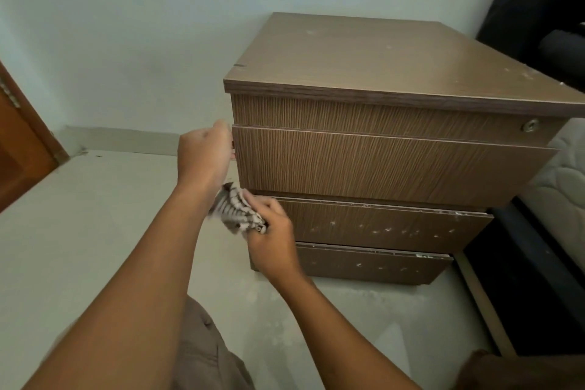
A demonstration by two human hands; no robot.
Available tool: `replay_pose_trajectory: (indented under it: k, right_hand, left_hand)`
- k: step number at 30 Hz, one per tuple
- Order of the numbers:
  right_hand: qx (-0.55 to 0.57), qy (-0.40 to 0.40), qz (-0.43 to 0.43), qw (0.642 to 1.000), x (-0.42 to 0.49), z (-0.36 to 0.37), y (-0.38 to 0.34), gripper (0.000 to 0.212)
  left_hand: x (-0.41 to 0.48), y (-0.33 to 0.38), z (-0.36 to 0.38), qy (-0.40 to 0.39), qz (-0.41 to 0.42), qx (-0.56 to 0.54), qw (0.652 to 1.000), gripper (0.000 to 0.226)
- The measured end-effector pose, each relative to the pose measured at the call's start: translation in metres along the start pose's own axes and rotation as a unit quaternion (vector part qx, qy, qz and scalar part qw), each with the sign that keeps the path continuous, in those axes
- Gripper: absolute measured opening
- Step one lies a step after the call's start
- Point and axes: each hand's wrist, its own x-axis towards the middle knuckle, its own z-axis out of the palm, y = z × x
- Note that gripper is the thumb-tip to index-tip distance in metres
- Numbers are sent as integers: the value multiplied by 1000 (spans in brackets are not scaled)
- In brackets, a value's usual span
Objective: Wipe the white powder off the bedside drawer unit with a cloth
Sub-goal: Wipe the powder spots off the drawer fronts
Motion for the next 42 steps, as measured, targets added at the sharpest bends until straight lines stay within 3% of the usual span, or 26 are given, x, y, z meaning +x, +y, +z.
replay_pose_trajectory:
  k: [4,7,11,13,15,17,20,22,26,34,39,42]
  right_hand:
    - [11,-51,10,999,-5,-26,-5,51]
    - [114,-9,99,988,-15,-58,-7,33]
    - [273,126,263,917,-23,-99,1,19]
    - [352,184,286,872,-25,-118,2,23]
    - [368,233,275,857,-28,-140,1,24]
    - [290,297,255,873,-34,-161,4,22]
    - [45,413,155,896,-45,-198,17,15]
    - [-56,467,89,878,-49,-220,22,20]
    - [-127,522,51,842,-49,-264,21,31]
    - [-333,389,77,856,-63,-315,34,38]
    - [-382,344,63,856,-64,-318,34,42]
    - [-423,266,71,863,-60,-317,31,47]
  left_hand:
    - [2,-19,6,-19,-21,32,999,20]
    - [-1,-33,15,-36,-39,84,995,33]
    - [-10,-53,33,-44,-65,100,992,42]
    - [-20,-65,45,-33,-93,84,992,43]
    - [-31,-77,58,-6,-112,56,992,40]
    - [-38,-87,68,27,-115,29,993,35]
    - [-39,-97,79,69,-116,4,991,34]
    - [-37,-100,79,94,-133,-20,986,31]
    - [-34,-100,80,115,-162,-56,978,15]
    - [-40,-94,78,120,-169,-58,977,20]
    - [-46,-96,74,115,-171,-70,976,19]
    - [-45,-98,71,110,-169,-63,977,19]
